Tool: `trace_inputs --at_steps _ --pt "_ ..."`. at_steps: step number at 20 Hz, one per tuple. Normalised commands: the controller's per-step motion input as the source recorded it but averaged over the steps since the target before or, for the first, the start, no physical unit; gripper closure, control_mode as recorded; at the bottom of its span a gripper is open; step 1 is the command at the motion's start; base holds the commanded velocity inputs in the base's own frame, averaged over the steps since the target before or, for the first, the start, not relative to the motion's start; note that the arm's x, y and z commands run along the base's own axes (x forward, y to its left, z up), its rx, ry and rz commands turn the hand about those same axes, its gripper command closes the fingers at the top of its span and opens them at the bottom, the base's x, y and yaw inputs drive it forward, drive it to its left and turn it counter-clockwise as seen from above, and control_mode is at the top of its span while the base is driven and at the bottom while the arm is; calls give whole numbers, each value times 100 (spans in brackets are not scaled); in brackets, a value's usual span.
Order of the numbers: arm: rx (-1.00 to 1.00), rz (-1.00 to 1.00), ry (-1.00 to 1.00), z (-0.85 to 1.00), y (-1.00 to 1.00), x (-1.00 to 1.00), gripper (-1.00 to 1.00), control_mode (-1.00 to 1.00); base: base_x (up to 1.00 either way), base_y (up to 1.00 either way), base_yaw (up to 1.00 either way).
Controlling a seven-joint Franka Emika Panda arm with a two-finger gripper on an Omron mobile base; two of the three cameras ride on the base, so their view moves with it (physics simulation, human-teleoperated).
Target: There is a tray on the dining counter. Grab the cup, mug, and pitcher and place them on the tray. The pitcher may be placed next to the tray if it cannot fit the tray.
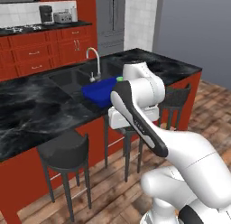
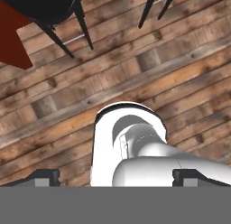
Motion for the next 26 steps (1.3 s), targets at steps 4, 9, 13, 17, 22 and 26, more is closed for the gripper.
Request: trace_inputs --at_steps 4,9,13,17,22,26 --pt "0 0 0 0 0 0 -100 100 -46 100 1" --pt "0 0 0 0 0 0 -100 100 -47 100 1" --pt "0 0 0 0 0 0 -100 100 -42 100 2" --pt "0 0 0 0 0 0 -100 100 -35 100 4" --pt "0 0 0 0 0 0 -100 100 -7 100 4" --pt "0 0 0 0 0 0 -100 100 30 100 0"
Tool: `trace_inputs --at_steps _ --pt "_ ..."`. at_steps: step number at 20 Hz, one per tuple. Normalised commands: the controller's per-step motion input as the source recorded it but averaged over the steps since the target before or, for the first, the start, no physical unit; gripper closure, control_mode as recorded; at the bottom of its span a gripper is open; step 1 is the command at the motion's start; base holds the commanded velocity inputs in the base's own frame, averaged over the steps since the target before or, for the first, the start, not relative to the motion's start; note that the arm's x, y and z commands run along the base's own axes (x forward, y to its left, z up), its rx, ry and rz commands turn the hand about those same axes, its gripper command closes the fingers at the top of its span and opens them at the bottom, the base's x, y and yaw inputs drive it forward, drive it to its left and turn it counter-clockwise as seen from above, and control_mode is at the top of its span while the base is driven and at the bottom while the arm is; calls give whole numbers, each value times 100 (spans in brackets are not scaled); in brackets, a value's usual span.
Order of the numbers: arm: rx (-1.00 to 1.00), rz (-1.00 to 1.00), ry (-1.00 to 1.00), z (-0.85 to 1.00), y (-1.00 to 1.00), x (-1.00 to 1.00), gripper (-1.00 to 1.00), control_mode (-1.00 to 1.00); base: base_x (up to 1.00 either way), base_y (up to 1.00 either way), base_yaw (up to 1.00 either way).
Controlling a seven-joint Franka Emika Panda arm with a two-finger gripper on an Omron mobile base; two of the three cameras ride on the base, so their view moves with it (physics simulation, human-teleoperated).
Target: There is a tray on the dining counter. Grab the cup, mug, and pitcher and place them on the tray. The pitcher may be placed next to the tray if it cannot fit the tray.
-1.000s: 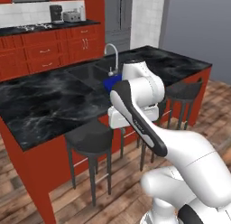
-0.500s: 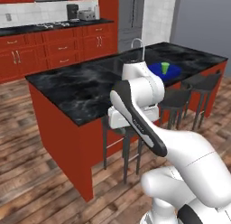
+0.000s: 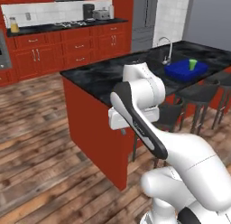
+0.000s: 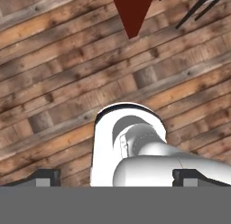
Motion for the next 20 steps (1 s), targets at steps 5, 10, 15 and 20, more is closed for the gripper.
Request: trace_inputs --at_steps 5,10,15,20 --pt "0 0 0 0 0 0 -100 100 64 100 0" --pt "0 0 0 0 0 0 -100 100 93 100 0" --pt "0 0 0 0 0 0 -100 100 100 100 0" --pt "0 0 0 0 0 0 -100 100 100 100 0"
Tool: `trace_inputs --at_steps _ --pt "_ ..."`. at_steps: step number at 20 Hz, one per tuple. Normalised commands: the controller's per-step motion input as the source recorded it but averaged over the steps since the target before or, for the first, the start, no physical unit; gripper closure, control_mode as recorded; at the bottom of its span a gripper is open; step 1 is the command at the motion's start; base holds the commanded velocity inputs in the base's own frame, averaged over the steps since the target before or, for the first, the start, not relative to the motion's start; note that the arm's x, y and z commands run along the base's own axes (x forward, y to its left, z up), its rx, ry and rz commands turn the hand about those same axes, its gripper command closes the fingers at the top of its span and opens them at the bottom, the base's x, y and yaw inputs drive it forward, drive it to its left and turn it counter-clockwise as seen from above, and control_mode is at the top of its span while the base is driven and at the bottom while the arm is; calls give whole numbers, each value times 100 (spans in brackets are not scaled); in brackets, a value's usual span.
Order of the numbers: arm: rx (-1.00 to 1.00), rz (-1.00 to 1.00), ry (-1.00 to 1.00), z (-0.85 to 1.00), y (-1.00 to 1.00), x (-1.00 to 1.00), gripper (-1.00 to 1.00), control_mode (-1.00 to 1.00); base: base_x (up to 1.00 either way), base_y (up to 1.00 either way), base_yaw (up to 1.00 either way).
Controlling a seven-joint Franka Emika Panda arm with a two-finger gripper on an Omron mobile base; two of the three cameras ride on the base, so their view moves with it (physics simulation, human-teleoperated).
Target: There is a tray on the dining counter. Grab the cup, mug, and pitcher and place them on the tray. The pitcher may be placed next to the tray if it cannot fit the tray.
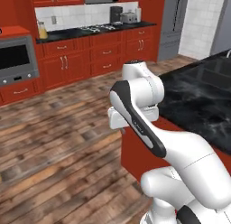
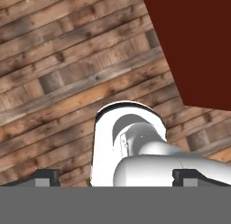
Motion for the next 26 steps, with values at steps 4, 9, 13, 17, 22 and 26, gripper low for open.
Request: trace_inputs --at_steps 4,9,13,17,22,26 --pt "0 0 0 0 0 0 -100 100 100 92 1" --pt "0 0 0 0 0 0 -100 100 100 60 9" --pt "0 0 0 0 0 0 -100 100 100 28 17" --pt "0 0 0 0 0 0 -100 100 100 22 21" --pt "0 0 0 0 0 0 -100 100 100 15 22" --pt "0 0 0 0 0 0 -100 100 100 2 21"
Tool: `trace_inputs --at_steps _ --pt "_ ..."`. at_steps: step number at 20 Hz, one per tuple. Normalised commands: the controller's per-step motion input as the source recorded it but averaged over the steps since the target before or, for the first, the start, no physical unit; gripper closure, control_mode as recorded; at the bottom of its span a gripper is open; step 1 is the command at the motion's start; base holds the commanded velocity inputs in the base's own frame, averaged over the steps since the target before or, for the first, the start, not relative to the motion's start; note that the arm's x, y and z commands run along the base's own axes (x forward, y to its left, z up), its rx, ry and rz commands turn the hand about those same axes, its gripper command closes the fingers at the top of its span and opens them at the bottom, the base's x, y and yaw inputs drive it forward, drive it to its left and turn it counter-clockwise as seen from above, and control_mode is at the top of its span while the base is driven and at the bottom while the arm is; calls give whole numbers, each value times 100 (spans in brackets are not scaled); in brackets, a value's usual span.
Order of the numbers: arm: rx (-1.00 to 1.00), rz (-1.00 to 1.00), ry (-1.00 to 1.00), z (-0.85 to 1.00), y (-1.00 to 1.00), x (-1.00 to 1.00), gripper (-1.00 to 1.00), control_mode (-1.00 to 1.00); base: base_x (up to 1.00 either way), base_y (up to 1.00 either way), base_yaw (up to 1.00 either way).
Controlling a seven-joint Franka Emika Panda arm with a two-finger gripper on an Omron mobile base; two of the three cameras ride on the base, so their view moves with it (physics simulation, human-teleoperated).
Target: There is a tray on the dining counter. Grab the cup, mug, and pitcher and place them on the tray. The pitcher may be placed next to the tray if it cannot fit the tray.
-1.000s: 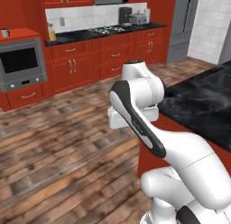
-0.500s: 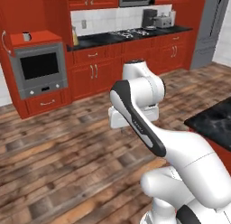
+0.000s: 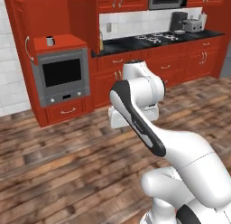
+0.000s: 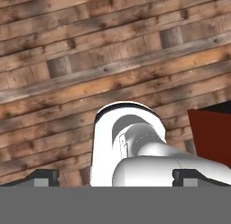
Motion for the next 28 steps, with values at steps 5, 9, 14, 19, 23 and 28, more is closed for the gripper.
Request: trace_inputs --at_steps 5,9,14,19,23,28 --pt "0 0 0 0 0 0 -100 100 100 0 18" --pt "0 0 0 0 0 0 -100 100 100 -4 18" --pt "0 0 0 0 0 0 -100 100 100 -17 16" --pt "0 0 0 0 0 0 -100 100 100 -16 11" --pt "0 0 0 0 0 0 -100 100 100 -26 5" --pt "0 0 0 0 0 0 -100 100 100 -20 4"
